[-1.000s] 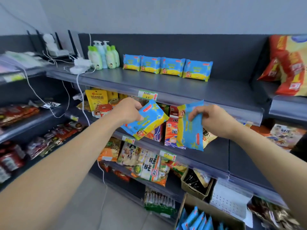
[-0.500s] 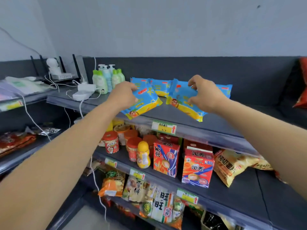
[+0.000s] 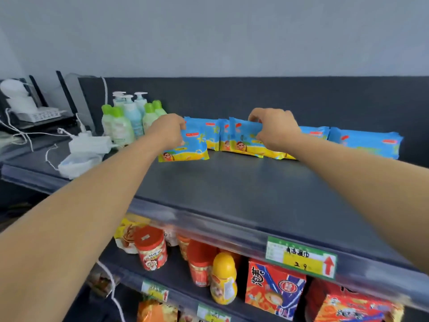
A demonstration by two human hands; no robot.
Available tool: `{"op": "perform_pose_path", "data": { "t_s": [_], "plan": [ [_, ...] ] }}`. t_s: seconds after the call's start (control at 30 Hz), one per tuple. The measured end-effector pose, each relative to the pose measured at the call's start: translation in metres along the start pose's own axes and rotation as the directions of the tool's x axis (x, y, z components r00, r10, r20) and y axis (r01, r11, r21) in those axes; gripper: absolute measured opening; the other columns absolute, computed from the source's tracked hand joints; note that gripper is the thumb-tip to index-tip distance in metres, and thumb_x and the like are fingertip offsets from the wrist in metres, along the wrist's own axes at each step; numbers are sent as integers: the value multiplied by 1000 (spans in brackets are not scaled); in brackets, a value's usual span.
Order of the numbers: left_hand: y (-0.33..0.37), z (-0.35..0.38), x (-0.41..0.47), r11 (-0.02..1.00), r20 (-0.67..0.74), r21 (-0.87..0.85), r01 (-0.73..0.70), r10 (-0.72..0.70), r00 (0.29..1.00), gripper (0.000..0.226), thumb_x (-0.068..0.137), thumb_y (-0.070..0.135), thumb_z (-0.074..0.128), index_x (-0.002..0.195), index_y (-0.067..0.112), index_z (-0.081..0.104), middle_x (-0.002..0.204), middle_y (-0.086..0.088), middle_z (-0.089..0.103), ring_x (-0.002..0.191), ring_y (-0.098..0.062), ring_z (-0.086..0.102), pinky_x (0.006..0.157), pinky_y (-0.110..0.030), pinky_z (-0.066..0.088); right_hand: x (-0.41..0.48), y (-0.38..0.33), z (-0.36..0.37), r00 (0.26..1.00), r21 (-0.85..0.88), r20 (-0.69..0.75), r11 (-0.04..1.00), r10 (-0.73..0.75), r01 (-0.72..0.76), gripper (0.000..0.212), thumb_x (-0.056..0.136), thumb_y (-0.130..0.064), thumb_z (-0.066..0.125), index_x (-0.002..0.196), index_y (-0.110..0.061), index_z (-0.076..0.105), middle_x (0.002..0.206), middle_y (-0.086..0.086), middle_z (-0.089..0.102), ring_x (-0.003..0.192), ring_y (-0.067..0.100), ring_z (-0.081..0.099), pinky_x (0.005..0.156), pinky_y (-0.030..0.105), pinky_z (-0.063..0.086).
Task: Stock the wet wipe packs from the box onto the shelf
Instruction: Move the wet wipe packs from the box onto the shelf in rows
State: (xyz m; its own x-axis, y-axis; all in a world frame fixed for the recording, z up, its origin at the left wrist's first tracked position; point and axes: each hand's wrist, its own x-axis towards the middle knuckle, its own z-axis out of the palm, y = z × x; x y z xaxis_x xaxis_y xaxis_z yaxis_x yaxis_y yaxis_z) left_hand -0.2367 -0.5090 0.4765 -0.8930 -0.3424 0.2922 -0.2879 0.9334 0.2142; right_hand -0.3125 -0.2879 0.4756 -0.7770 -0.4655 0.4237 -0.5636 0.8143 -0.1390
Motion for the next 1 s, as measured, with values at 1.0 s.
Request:
{"op": "perform_pose_path", "data": {
  "t_s": [1.0],
  "plan": [
    [-11, 69, 103, 959, -96, -247, -140, 120, 988, 37, 80, 8, 71, 111, 9, 51, 117, -9, 46, 100, -26, 52, 78, -36, 45, 61, 1, 77, 1000, -184, -15, 983, -24, 21, 50, 93, -16, 52, 139, -31, 40, 129, 3, 45, 119, 26, 37, 101, 39, 29]
  ]
}}
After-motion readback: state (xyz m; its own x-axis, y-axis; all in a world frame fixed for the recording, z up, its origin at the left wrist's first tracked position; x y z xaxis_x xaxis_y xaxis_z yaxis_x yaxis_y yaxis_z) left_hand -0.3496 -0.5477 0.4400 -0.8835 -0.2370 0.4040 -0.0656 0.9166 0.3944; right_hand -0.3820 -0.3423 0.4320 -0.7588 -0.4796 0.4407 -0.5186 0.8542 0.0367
